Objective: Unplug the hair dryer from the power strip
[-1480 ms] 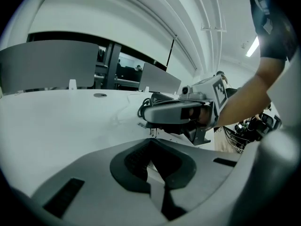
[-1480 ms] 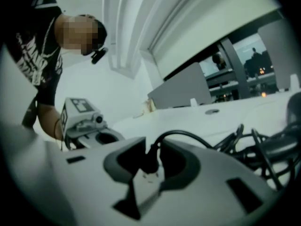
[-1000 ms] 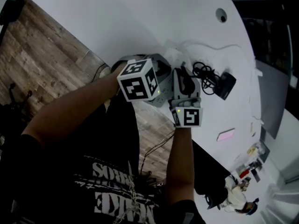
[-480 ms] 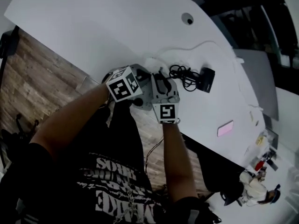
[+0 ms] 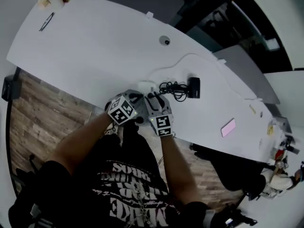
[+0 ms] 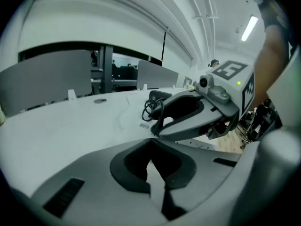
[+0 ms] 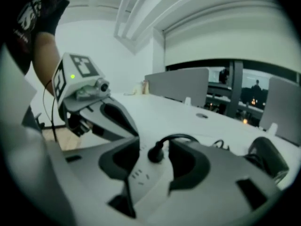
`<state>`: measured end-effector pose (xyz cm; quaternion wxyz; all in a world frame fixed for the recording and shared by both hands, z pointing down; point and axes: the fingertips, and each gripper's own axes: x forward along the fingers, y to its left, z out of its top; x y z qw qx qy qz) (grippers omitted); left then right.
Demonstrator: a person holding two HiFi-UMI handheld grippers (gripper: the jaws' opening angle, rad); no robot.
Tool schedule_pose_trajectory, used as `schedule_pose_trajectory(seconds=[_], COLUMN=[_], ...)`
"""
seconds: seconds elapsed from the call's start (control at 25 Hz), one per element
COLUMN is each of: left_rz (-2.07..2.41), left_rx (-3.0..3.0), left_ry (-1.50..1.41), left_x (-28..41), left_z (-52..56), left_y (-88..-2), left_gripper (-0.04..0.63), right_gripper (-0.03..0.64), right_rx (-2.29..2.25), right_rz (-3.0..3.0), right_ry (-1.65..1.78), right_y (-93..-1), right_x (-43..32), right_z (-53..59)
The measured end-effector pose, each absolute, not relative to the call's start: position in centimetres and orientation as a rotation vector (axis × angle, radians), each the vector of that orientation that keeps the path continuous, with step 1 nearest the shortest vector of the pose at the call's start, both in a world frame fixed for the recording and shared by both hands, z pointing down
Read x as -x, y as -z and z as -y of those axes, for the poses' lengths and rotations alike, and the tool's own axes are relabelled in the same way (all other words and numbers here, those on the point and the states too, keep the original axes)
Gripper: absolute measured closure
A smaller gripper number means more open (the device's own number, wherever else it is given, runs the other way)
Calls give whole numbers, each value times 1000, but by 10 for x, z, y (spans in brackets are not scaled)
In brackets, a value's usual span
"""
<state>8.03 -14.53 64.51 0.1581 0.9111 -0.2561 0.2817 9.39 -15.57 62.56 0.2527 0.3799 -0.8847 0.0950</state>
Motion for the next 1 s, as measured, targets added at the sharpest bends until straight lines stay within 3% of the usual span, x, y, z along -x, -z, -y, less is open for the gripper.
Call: schedule_pose_trajectory(seconds=[0.2,0.4,0.52,0.6,0.76,1.0], left_rz=[981,1164,1259,1340,1454,1446], left_rx=[-2656,-2712,-2752,-2759,-2725,-2765], left_ry=[-561,-322,-162,-76,84,98], left_x=[-47,4,29,43,67,75], left_z=[155,156,152,146,132,115], left_y=[-580,-490,-429,-392,-338,-322], left_gripper=[574,574,574,574,574,574], right_gripper=[423,428,546,569,574,575], right_rx=[-1117,-1384,-1573,-1666,-1757,-1746], right_rz=[2358,2401,2456,2503,2571,2589], right_ry=[-267,-319,-289,-266,-174,-74], right_y=[-605,-526,-467,-429,-376,-351], right_x=[-127,-163,-180,-185,-185,-179], right_z=[130,109,101,93,78,63])
